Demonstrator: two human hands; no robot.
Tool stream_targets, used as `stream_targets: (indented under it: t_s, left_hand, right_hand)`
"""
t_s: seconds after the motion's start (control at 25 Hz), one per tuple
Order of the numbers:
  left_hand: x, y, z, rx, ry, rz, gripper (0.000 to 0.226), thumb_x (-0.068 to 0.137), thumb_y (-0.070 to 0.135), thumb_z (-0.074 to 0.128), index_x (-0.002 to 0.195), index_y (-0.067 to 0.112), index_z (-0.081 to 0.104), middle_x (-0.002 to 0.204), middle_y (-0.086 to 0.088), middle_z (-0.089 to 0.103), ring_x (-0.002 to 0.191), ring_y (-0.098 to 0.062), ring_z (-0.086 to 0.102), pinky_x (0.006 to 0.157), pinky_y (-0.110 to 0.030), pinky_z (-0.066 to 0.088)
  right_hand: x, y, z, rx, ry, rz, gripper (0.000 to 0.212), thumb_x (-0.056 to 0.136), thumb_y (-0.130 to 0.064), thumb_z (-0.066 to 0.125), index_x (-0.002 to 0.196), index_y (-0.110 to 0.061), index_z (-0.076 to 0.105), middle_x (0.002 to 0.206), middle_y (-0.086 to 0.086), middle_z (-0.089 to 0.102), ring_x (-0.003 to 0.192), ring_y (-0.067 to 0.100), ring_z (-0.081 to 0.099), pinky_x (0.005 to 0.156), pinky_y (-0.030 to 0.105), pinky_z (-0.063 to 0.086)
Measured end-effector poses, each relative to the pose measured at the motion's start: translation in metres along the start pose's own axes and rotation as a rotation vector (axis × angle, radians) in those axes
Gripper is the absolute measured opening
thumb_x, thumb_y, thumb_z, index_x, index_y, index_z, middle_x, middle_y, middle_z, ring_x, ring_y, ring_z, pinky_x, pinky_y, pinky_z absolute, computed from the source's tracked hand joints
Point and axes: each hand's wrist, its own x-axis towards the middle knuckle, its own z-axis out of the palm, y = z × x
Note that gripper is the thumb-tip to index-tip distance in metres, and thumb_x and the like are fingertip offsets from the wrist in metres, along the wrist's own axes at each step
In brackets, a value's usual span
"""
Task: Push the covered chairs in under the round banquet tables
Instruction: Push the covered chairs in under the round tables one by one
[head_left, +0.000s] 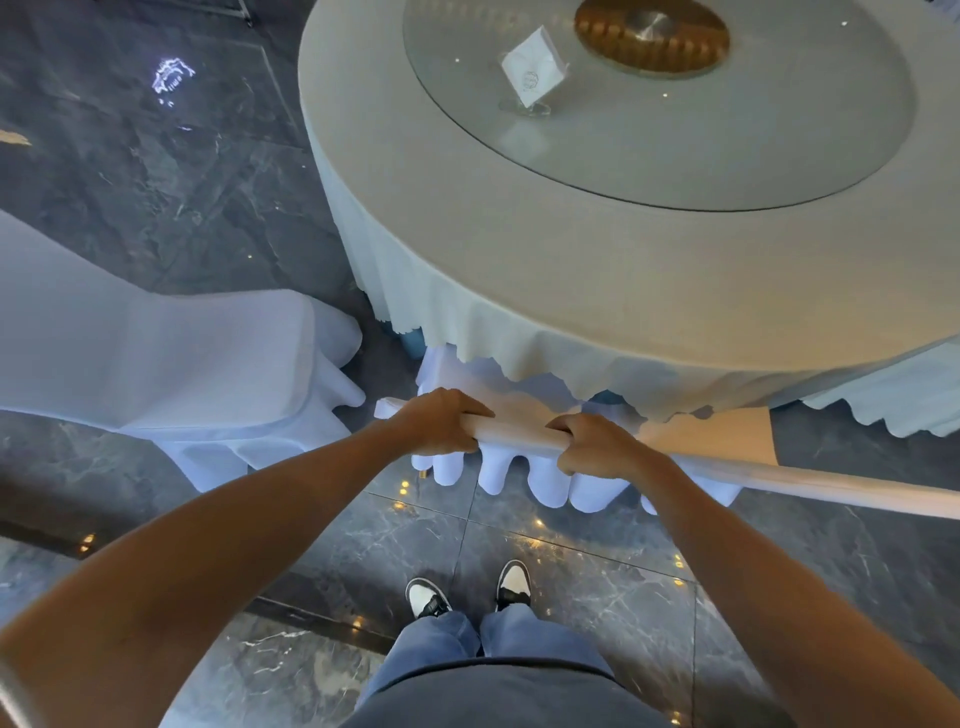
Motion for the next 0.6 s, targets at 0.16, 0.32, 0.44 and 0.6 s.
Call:
stream_targets:
  t_s: [0.16, 0.32, 0.44, 0.6]
  left_hand:
    - [-0.016, -0.039, -0.014, -0.070, -0.019, 0.031, 0.032, 0.085, 0.026, 0.066, 0.117, 0.028, 0.067, 0.095, 0.003, 0.065, 0.091, -0.017, 0.058, 0.062, -0.015, 0.035]
    - [-0.035, -0.108, -0.044, -0.049, 0.034, -0.002, 0.030, 0.092, 0.037, 0.063, 0.118, 0.024, 0.069, 0.114, 0.003, 0.069, 0.094, -0.007, 0.057, 0.079, -0.020, 0.042]
    - [-0.052, -0.170, -0.082, -0.056, 0.081, -0.059, 0.042, 0.095, 0.035, 0.062, 0.135, 0.025, 0.059, 0.137, 0.004, 0.057, 0.122, -0.017, 0.053, 0.099, -0.027, 0.039]
    - [-0.078, -0.272, -0.139, -0.028, 0.161, -0.103, 0.043, 0.096, 0.034, 0.060, 0.138, 0.027, 0.056, 0.140, 0.000, 0.054, 0.126, -0.021, 0.048, 0.102, -0.031, 0.036]
  right_hand:
    - [0.010, -0.049, -0.033, 0.008, -0.262, 0.008, 0.044, 0.063, -0.027, 0.064, 0.108, -0.031, 0.064, 0.103, -0.005, 0.063, 0.097, 0.021, 0.059, 0.082, 0.040, 0.044]
    - [0.035, -0.127, -0.039, 0.162, -0.264, -0.038, 0.023, 0.083, -0.026, 0.055, 0.102, -0.016, 0.064, 0.088, -0.005, 0.058, 0.084, 0.016, 0.055, 0.080, 0.032, 0.041]
    - [0.067, -0.197, -0.032, 0.127, -0.217, 0.022, 0.030, 0.089, -0.036, 0.059, 0.113, -0.024, 0.070, 0.108, -0.005, 0.066, 0.098, 0.015, 0.062, 0.082, 0.031, 0.047]
    - [0.132, -0.290, -0.012, -0.185, -0.112, -0.046, 0.046, 0.091, -0.034, 0.052, 0.129, -0.009, 0.058, 0.135, 0.005, 0.056, 0.122, 0.026, 0.053, 0.100, 0.036, 0.043]
